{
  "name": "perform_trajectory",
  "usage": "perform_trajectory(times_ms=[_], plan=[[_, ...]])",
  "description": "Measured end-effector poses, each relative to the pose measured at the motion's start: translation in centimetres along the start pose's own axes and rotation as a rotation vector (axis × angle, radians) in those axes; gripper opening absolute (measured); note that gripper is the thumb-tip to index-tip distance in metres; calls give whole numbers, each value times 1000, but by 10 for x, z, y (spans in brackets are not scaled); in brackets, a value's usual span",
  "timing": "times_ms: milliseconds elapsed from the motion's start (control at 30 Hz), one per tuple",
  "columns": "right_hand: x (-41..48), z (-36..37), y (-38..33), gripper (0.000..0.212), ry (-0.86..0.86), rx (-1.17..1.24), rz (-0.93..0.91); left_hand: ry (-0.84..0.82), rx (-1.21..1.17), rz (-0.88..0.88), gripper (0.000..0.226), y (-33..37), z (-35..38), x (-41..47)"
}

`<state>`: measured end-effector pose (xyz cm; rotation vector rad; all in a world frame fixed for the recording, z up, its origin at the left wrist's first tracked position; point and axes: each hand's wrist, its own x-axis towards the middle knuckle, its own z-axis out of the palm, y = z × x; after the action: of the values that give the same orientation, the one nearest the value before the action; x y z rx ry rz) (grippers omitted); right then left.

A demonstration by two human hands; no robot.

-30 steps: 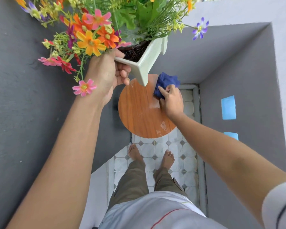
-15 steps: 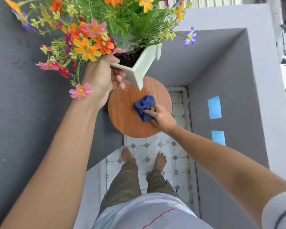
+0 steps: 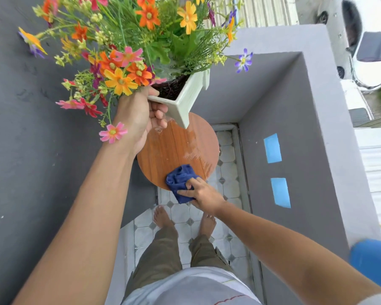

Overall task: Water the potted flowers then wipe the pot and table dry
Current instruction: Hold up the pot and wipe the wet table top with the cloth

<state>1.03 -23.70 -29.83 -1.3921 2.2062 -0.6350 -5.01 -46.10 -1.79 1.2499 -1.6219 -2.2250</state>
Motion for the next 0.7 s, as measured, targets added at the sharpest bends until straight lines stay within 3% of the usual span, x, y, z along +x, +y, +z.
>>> perform_trajectory(times_ms=[133, 267, 367, 433, 600, 700], plan=[[6, -22, 20, 43, 91, 19, 117, -3, -7, -4, 21, 0, 4, -2], [24, -52, 40, 40, 344, 42, 451, -8, -7, 2, 20, 1, 4, -4], [35, -50, 27, 43, 403, 35, 622, -7, -17, 10, 19, 1, 5, -6], [35, -36, 10, 48, 376, 41, 580, -12, -21, 15, 22, 1, 8, -7], [17, -2, -16, 48, 74, 51, 142, -21, -1, 21, 25, 3, 11, -9], [16, -13, 0, 41, 1, 6, 13, -21, 21, 19, 25, 1, 13, -10]])
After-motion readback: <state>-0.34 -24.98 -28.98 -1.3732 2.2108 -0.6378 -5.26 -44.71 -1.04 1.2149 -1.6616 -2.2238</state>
